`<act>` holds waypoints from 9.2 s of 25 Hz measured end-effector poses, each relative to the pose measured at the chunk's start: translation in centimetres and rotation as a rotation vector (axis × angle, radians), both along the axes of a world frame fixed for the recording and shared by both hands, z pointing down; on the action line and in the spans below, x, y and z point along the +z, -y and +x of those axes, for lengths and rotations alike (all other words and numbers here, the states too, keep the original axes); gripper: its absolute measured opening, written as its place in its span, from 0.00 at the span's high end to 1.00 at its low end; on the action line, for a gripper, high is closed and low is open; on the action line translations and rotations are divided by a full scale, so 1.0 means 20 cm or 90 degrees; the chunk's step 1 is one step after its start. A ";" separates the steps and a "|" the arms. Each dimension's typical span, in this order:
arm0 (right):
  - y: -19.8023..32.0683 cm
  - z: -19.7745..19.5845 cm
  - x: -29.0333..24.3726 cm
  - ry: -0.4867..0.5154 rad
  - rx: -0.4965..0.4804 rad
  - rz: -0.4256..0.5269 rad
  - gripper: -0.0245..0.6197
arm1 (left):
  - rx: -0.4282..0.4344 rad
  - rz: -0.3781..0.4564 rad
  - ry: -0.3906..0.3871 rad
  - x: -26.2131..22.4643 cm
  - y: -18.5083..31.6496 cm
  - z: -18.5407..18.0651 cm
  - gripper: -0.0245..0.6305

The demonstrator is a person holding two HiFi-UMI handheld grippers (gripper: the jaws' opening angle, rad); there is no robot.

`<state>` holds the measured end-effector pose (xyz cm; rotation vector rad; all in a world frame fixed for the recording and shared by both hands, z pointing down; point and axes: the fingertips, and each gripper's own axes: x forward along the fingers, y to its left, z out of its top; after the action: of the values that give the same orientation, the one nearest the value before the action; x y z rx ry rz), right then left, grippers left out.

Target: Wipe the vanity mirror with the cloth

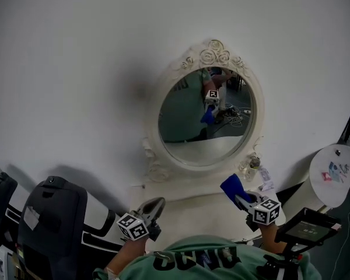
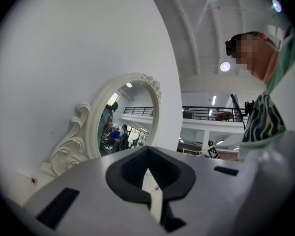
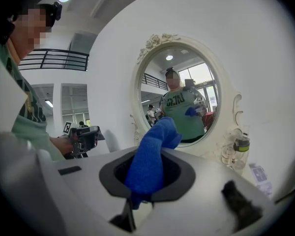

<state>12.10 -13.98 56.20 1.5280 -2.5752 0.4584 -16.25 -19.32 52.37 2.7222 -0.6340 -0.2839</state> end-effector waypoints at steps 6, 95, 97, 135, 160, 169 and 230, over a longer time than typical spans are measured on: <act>0.19 -0.01 -0.03 -0.031 -0.018 0.003 0.89 | -0.018 -0.023 -0.018 0.06 0.16 -0.02 0.96; 1.53 -0.80 -1.55 -1.162 0.003 0.738 0.89 | -0.255 0.003 -0.106 -0.05 0.23 -0.17 0.96; 1.52 -0.69 -1.55 -1.159 0.016 0.720 0.89 | -0.246 0.004 -0.105 -0.06 0.23 -0.15 0.96; 1.48 -0.89 -1.44 -1.126 -0.015 0.766 0.88 | -0.271 0.005 -0.099 -0.07 0.13 -0.22 0.96; 1.35 0.48 -1.39 -1.234 0.163 0.514 0.89 | -0.156 -0.001 -0.086 -0.10 0.20 0.16 0.96; 1.32 0.69 -1.37 -1.238 0.197 0.459 0.89 | -0.136 -0.008 -0.079 -0.11 0.19 0.26 0.96; 1.34 -0.15 -1.22 -1.140 0.011 0.661 0.88 | -0.215 -0.014 -0.083 -0.06 0.15 0.01 0.96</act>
<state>9.12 -40.81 31.76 0.9924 -1.1245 -1.6452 -16.12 -22.26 51.27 2.5399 -1.0498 -0.5268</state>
